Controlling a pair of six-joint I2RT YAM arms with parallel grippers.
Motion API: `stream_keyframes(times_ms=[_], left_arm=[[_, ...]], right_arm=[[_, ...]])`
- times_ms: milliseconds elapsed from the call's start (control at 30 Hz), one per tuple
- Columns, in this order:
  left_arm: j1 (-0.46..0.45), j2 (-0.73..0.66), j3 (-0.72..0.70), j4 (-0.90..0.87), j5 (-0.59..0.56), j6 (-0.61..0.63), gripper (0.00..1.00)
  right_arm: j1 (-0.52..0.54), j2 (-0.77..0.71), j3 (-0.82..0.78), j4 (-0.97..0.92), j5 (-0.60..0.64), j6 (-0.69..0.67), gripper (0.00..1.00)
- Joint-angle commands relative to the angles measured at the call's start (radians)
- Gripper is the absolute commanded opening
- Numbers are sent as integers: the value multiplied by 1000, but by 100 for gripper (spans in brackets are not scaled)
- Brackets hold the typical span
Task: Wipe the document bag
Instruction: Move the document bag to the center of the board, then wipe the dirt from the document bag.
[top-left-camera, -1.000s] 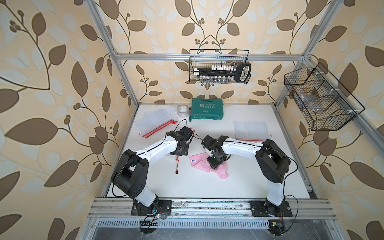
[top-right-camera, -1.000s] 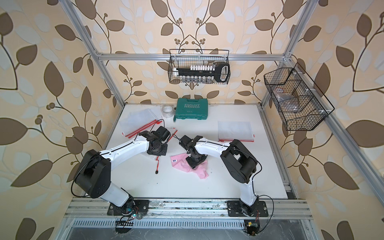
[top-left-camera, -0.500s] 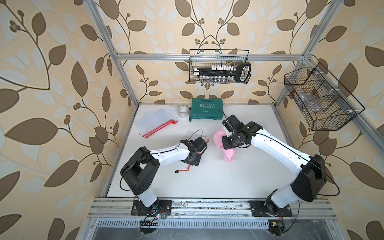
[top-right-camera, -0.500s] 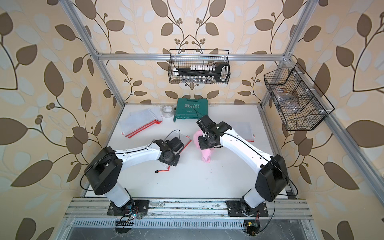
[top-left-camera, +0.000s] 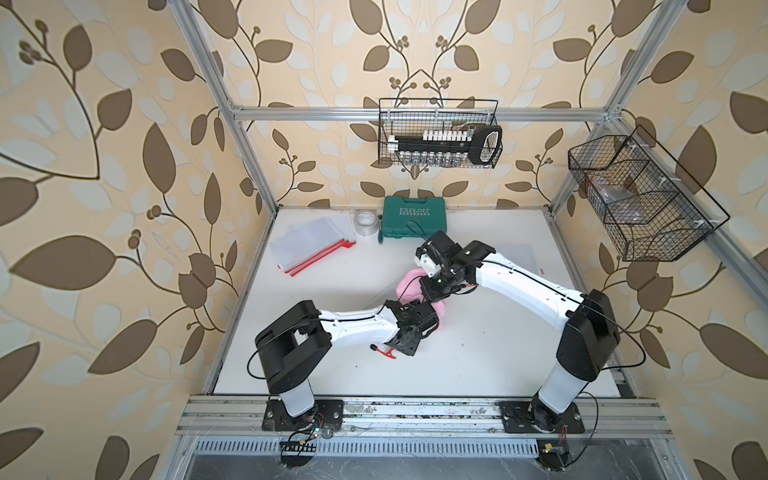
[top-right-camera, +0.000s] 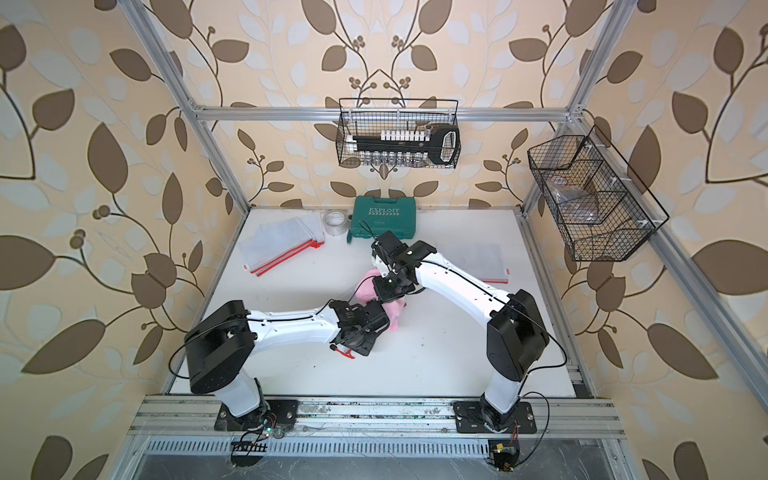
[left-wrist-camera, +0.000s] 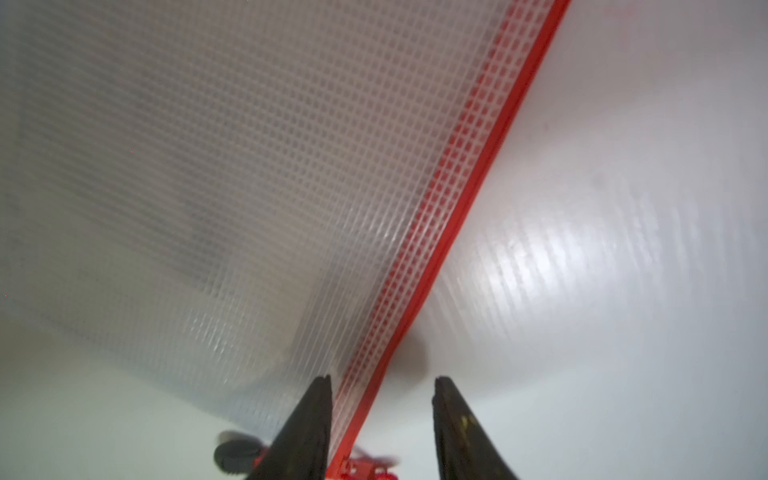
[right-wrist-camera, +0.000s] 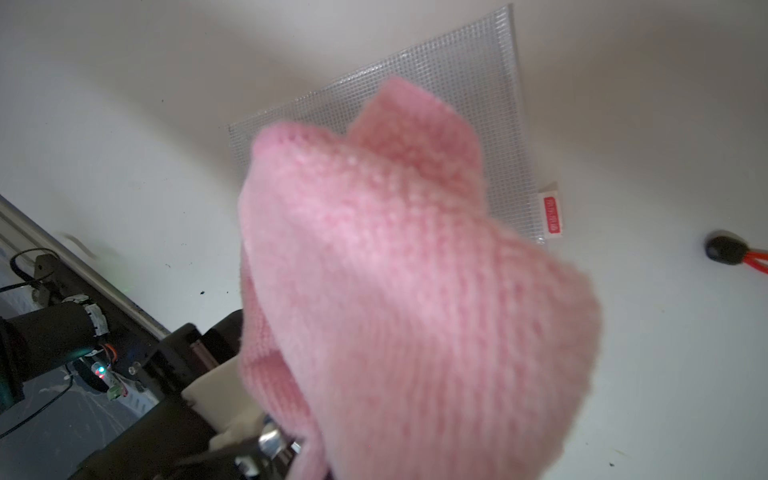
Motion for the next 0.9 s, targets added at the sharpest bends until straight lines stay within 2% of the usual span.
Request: stream_keyframes(times_ms=[0,133,167,267,300,367,500,600,667,767,867], left_arm=[[4,-156,-38,-10,-20,-21,50],[38,-253,-90,-52,-7,-97,49],[70,-274,-116,-37,24,-116,45],[193,-290,-185,44,128,-155,24],[226,-279,-194,62,144,-159,17],[251,-241,-189,81,128,-161,10],[283,-100,-172,144,133,-170,8],[292,-32,-150,146,128,-194,8],[292,-14,-153,154,121,-211,7],[305,37,-147,111,94,-241,2],[316,80,-153,83,95,-247,0]], right_arm=[[1,42,15,33,-9,4,0],[44,73,23,40,-20,7,0],[52,89,28,39,-33,5,0],[71,140,36,77,-106,9,0],[72,157,43,90,-135,10,0],[74,195,76,90,-180,-1,0],[82,288,131,78,-294,-35,0],[82,323,127,68,-305,-37,0],[73,325,105,72,-281,-36,0],[26,329,69,59,-208,-17,0],[-55,292,23,45,-39,17,0]])
